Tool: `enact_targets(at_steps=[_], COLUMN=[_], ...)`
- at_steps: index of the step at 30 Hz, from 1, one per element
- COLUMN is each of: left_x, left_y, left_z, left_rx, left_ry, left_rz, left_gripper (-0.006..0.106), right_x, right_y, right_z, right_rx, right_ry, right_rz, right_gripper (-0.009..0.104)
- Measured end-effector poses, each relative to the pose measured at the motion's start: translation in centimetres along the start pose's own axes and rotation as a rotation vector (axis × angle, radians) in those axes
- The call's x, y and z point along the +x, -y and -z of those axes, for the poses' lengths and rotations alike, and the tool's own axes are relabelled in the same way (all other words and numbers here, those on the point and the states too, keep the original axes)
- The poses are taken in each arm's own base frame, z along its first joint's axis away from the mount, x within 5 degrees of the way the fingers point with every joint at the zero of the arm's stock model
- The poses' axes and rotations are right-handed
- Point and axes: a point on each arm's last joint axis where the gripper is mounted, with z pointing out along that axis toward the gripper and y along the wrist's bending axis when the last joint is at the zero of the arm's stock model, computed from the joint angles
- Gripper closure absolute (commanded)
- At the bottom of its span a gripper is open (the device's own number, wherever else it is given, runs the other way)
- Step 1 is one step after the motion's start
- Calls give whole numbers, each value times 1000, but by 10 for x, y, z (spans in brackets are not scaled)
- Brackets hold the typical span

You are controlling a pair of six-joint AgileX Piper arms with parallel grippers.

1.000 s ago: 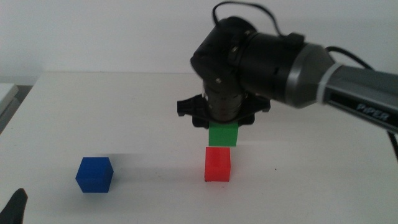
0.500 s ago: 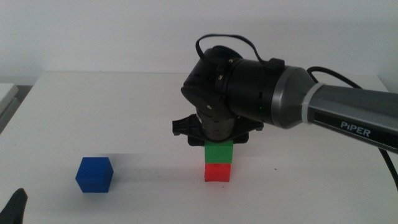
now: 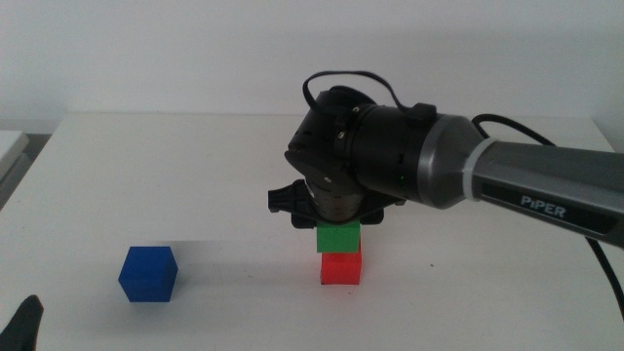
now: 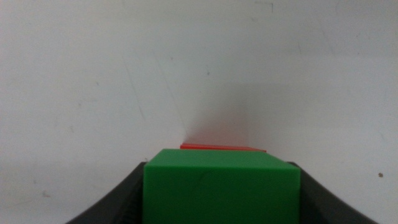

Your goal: Stack red cubes first, then green, then blue cubes in a specific spot.

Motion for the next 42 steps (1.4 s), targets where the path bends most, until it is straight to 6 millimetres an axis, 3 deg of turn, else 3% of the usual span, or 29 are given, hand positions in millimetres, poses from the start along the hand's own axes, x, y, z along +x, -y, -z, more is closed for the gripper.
enact_targets(at_steps=[21,23,24,28,35,42], left_x=[0,0,0,0,0,0], left_y=[0,0,0,0,0,0], left_z=[0,0,0,0,0,0], left_rx=[0,0,0,0,0,0], left_ry=[0,0,0,0,0,0], left_rz=[0,0,0,0,0,0], left_gripper=[7,7,7,7,7,7], right_x=[5,4,4,2,2,3], right_y=[-1,0,0,2,2,1], right_z=[-16,-16,-16,-17,-17,-17], right_rx=[43,46,47,54,56,44], right_ry=[-29,-23,-23,-13,-10,-29], right_rz=[-15,-11,-13,-8,-6,12], right_gripper=[91,82,71,57,17,16])
